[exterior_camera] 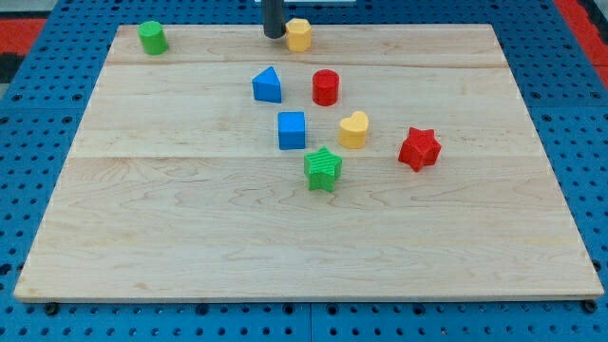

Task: Move blue cube to the top right

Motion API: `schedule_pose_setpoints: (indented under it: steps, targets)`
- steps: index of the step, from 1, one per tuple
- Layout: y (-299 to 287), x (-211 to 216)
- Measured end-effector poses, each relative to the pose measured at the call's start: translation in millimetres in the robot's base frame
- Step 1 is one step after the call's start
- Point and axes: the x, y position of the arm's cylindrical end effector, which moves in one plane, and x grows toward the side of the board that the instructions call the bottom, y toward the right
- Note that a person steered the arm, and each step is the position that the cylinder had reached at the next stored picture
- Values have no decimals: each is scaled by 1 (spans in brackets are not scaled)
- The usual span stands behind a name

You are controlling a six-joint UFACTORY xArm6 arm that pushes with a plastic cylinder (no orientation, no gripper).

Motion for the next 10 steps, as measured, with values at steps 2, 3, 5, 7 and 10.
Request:
schedule_pose_setpoints:
  steps: [2, 3, 5, 7, 10]
  targets:
    - [-20, 17]
    - [-50, 48]
    - [-83, 153]
    - [-36, 213]
    - [46, 213]
